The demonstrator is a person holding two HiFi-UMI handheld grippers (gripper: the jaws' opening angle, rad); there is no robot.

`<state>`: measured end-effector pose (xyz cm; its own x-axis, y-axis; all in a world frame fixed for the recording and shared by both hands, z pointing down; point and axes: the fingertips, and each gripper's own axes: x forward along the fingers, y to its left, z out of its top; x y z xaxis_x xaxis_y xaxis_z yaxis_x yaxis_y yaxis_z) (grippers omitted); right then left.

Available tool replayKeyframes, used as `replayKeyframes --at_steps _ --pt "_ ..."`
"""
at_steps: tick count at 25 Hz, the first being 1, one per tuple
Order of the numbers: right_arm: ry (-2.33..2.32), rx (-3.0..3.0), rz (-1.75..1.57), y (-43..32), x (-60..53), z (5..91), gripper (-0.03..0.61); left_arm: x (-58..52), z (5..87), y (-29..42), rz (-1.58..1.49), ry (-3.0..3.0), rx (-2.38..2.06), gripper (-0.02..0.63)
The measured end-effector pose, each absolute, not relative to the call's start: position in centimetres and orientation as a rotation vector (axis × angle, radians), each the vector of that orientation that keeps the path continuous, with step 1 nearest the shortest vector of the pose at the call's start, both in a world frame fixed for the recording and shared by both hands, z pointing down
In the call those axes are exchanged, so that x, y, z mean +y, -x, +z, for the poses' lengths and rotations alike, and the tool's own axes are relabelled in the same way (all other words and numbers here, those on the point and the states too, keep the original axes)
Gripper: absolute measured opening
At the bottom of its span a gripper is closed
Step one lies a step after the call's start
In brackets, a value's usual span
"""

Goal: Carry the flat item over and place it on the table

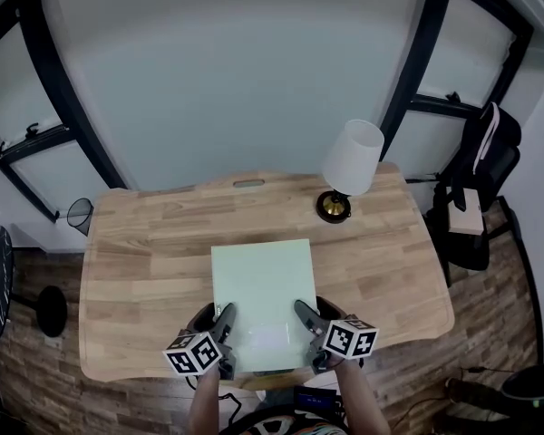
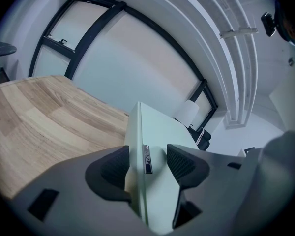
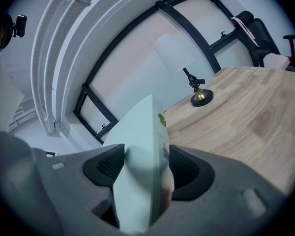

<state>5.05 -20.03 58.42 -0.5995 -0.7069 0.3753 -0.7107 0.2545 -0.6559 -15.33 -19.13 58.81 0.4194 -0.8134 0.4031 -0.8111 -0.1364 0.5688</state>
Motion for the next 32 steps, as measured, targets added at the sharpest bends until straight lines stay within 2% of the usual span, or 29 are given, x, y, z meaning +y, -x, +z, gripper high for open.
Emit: replayKeyframes --at_steps 32 --pt "-1.332 -2.254 1.476 -5.1 -23.5 68.8 0.268 -22.3 68.9 15.3 0.151 -1.743 -1.354 0.236"
